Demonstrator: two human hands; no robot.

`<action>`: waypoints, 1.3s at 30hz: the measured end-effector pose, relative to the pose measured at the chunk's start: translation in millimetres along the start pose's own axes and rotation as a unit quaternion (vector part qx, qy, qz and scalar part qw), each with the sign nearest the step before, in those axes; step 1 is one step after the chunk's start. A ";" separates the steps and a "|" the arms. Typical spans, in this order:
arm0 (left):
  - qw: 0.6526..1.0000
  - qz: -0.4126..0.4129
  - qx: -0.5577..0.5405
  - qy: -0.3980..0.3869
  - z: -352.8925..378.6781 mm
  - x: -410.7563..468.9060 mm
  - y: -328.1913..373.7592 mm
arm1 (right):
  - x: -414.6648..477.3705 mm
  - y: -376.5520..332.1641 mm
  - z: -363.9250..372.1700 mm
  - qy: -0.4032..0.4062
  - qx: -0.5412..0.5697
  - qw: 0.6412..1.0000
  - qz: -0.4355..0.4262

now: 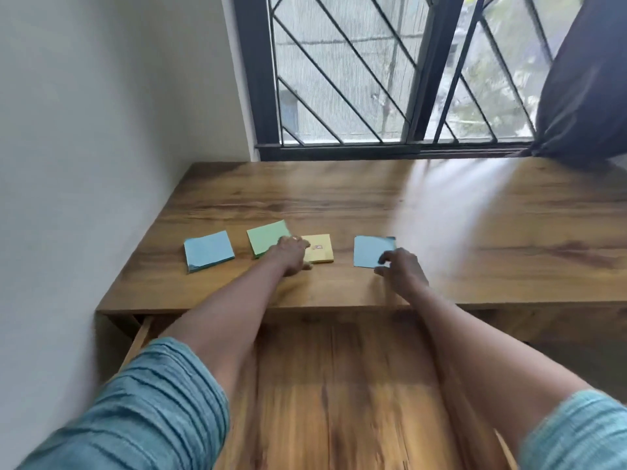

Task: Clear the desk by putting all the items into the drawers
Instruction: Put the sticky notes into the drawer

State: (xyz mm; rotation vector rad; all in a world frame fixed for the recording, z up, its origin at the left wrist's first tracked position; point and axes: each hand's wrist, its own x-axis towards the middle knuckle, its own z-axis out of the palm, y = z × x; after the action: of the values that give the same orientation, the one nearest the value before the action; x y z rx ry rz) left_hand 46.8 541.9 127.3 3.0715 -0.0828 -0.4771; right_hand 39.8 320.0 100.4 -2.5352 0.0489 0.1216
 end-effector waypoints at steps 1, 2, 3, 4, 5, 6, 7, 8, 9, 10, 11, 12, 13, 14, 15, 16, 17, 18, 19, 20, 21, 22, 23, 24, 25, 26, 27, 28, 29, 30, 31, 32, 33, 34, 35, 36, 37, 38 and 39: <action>1.000 -0.003 0.004 -0.001 -0.8 12.3 -2.2 | 10.5 2.0 4.0 -0.001 0.001 1.000 0.002; 1.000 -0.005 0.012 -0.006 -0.5 23.5 -3.6 | 19.2 4.1 7.1 -0.005 0.003 1.000 0.007; 1.000 -0.008 0.024 -0.013 -0.7 34.3 -4.7 | 27.7 6.6 10.4 -0.008 0.000 1.000 0.010; 0.999 -0.008 0.034 -0.019 -2.4 42.3 -5.8 | 34.5 7.4 11.8 -0.010 -0.011 1.000 0.009; 0.999 -0.009 0.038 -0.030 -3.8 51.0 -7.2 | 41.3 8.3 13.6 -0.012 -0.022 1.000 0.008; 0.998 -0.008 0.039 -0.042 -7.1 57.3 -8.4 | 47.0 7.7 13.6 -0.011 -0.029 0.999 0.006; 0.997 -0.010 0.040 -0.058 -9.9 62.2 -9.3 | 51.4 6.8 13.5 -0.007 -0.032 0.999 0.001; 0.997 -0.011 0.041 -0.071 -12.1 65.7 -9.6 | 54.6 5.4 12.3 -0.003 -0.036 0.999 -0.003; 0.996 -0.010 0.046 -0.075 -14.5 67.1 -8.0 | 57.8 3.9 10.6 -0.002 -0.048 0.999 -0.009; 0.996 -0.009 0.054 -0.076 -15.5 67.8 -5.3 | 60.0 2.3 9.7 -0.006 -0.069 0.998 -0.012; 0.995 -0.008 0.055 -0.078 -16.1 68.6 -3.2 | 62.0 0.8 9.6 -0.015 -0.091 0.996 -0.006; 0.995 -0.009 0.052 -0.084 -16.2 69.3 -1.2 | 62.0 -1.6 9.7 -0.025 -0.109 0.994 0.007; 0.994 -0.012 0.050 -0.097 -15.8 69.9 1.1 | 61.5 -3.5 11.5 -0.031 -0.120 0.992 0.023; 0.993 -0.015 0.045 -0.106 -15.6 69.0 3.2 | 59.9 -5.8 13.8 -0.029 -0.125 0.991 0.037; 0.993 -0.021 0.033 -0.107 -14.7 68.4 5.9 | 57.2 -7.5 16.2 -0.024 -0.125 0.991 0.049; 0.994 -0.025 0.029 -0.103 -14.2 66.6 7.1 | 53.3 -9.2 18.2 -0.016 -0.119 0.991 0.059; 0.995 -0.031 0.027 -0.094 -13.9 64.1 8.4 | 48.3 -10.1 19.5 -0.007 -0.104 0.992 0.072; 0.996 -0.033 0.021 -0.079 -13.2 60.6 9.6 | 42.2 -11.5 19.5 0.000 -0.082 0.992 0.092; 0.997 -0.037 0.015 -0.064 -12.0 55.3 11.2 | 35.3 -13.0 19.3 0.007 -0.056 0.991 0.118; 0.998 -0.039 0.010 -0.047 -10.9 47.6 13.7 | 26.8 -14.3 16.8 0.015 -0.035 0.989 0.144; 0.999 -0.041 0.001 -0.030 -8.5 40.3 16.1 | 18.8 -13.8 15.2 0.018 -0.020 0.985 0.169; 0.999 -0.043 -0.012 -0.016 -5.4 33.3 18.0 | 9.9 -12.9 12.7 0.017 -0.013 0.981 0.191; 0.998 -0.043 -0.035 -0.006 -2.4 27.1 19.8 | 2.6 -11.2 11.5 0.012 -0.010 0.978 0.209; 0.997 -0.042 -0.065 0.003 0.8 20.6 20.7 | -4.2 -9.2 11.3 0.004 -0.011 0.975 0.223; 0.994 -0.039 -0.103 0.016 3.2 13.5 22.1 | -11.2 -6.9 10.0 -0.003 -0.013 0.972 0.233; 0.989 -0.038 -0.140 0.037 6.0 6.7 22.6 | -19.0 -5.2 8.5 -0.009 -0.012 0.970 0.243; 0.983 -0.039 -0.171 0.060 8.6 -0.7 23.5 | -27.1 -3.6 6.8 -0.014 -0.004 0.967 0.255; 0.976 -0.041 -0.196 0.081 10.8 -9.1 25.0 | -35.8 -2.9 4.1 -0.016 0.011 0.964 0.267; 0.971 -0.042 -0.216 0.095 14.2 -17.4 26.5 | -42.5 -0.3 4.6 -0.016 0.032 0.960 0.279; 0.966 -0.043 -0.234 0.104 17.6 -27.4 28.3 | -51.0 1.8 3.7 -0.012 0.060 0.956 0.286; 0.961 -0.046 -0.251 0.110 21.5 -37.7 30.6 | -59.2 4.9 4.2 -0.005 0.092 0.952 0.292; 0.954 -0.051 -0.270 0.117 25.4 -48.8 32.8 | -67.3 8.6 4.9 0.008 0.132 0.946 0.295; 0.946 -0.060 -0.294 0.127 29.8 -59.6 35.0 | -73.7 13.3 6.5 0.025 0.178 0.938 0.296; 0.934 -0.070 -0.323 0.136 35.0 -69.9 37.2 | -80.6 17.7 7.7 0.044 0.224 0.928 0.294; 0.922 -0.081 -0.352 0.143 40.3 -82.4 39.9 | -87.8 22.6 8.7 0.065 0.265 0.918 0.287; 0.911 -0.088 -0.375 0.149 46.3 -94.0 42.9 | -95.7 27.1 8.8 0.085 0.298 0.911 0.274; 0.903 -0.094 -0.391 0.152 52.6 -105.5 46.5 | -103.7 32.2 9.4 0.101 0.326 0.903 0.259; 0.896 -0.099 -0.404 0.154 59.4 -116.4 50.1 | -112.8 36.4 8.9 0.110 0.349 0.898 0.246; 0.890 -0.106 -0.416 0.152 67.6 -125.9 53.4 | -121.3 40.2 10.0 0.111 0.363 0.893 0.241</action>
State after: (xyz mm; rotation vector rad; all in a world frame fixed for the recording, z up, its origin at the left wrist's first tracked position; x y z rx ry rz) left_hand -96.0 494.3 103.1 2.2602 0.3714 0.0012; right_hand -84.2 293.6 81.4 -1.7282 0.6859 -0.0009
